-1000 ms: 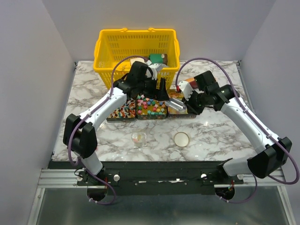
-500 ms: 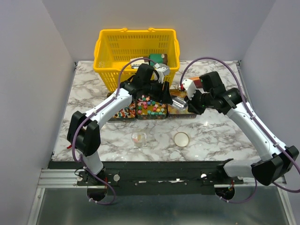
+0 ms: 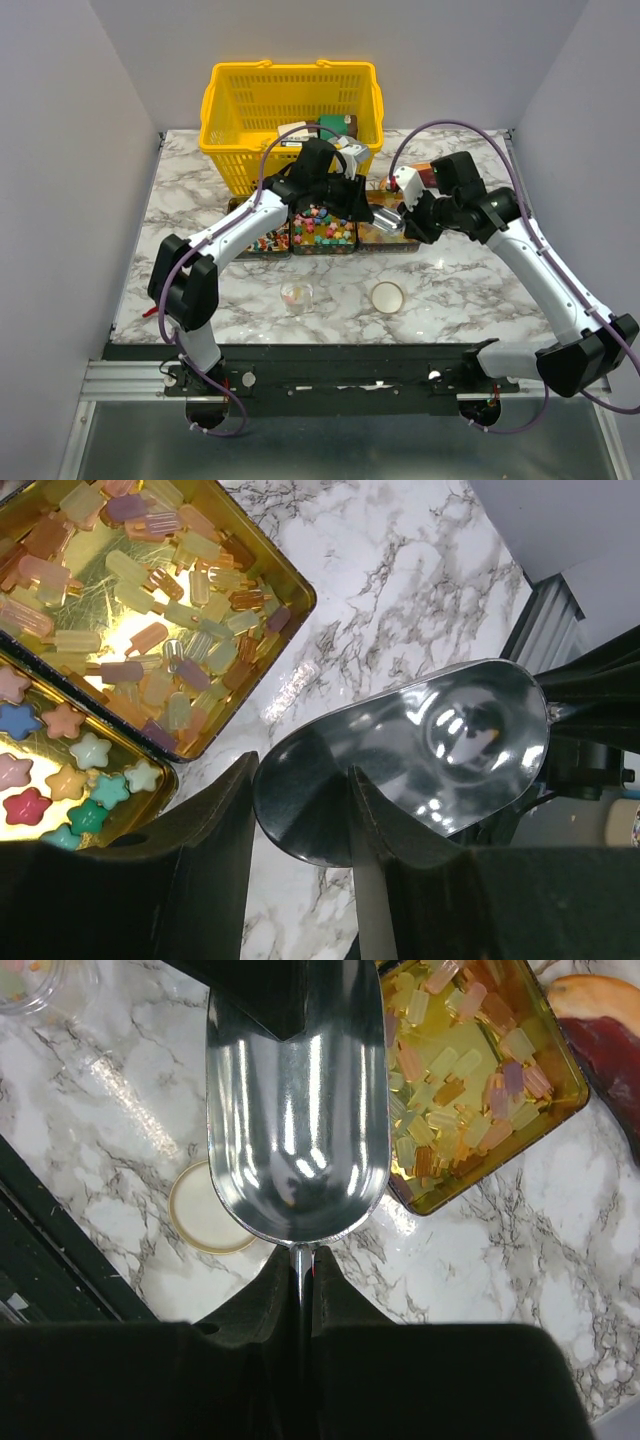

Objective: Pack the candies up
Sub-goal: Scoop the fake candies from the storage box.

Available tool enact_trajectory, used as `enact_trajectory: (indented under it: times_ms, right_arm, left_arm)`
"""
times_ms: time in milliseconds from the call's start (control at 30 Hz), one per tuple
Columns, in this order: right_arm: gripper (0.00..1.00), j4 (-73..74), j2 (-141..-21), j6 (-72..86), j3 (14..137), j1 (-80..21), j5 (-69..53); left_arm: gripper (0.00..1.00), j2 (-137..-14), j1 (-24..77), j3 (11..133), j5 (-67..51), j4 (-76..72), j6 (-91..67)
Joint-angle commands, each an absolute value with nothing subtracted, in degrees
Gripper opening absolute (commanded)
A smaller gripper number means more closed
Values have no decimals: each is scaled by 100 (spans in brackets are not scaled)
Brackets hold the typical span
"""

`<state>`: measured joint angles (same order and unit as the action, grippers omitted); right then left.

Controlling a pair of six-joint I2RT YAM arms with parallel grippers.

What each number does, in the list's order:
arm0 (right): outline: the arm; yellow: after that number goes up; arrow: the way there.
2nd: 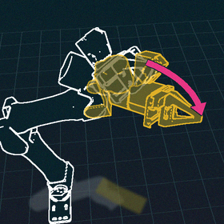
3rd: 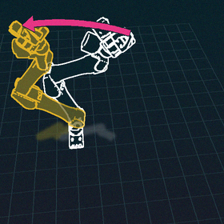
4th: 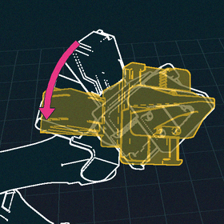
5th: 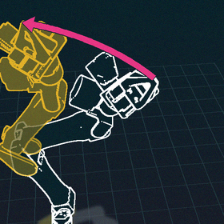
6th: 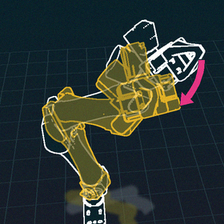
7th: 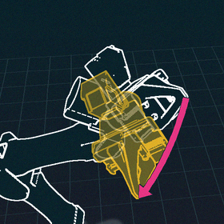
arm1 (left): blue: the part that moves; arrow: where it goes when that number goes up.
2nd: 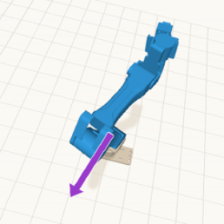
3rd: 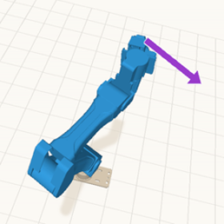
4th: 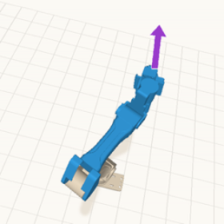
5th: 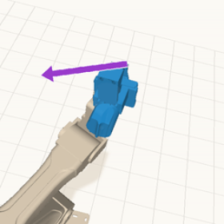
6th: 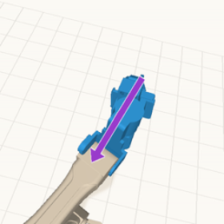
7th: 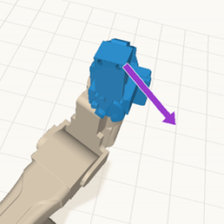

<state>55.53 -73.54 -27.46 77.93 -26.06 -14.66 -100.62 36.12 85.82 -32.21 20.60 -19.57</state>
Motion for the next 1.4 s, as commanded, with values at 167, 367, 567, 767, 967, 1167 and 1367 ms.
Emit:
enact_trajectory:
  times_ms: [167,367,567,767,967,1167,1367]
  right_arm:
    - [1,4825,-7154,-2680,8165,-2233,-1714]
    - [1,4965,-7532,-3619,7937,-2154,-740]
    - [1,5061,-8111,-4443,8016,-2057,395]
    - [1,3931,-8305,-5455,7454,-2057,1054]
    - [1,3158,-8534,-6256,7207,-2092,1459]
    - [1,1963,-8710,-7135,6400,-2276,1749]
    - [1,1407,-8920,-7585,5959,-2461,1670]
  left_arm:
    - [46,-10389,3621,8472,-2769,2672,-1784]
    - [88,-10354,3446,9096,-1811,2918,-1916]
    - [97,-10143,3226,9272,-1310,2883,-2083]
    - [98,-10134,3085,9001,-1143,2962,-2381]
    - [97,-10064,2953,8570,-1099,2892,-2382]
    - [96,-10151,2918,8297,-1099,2865,-2320]
    - [95,-10274,2857,8182,-1213,2786,-2259]
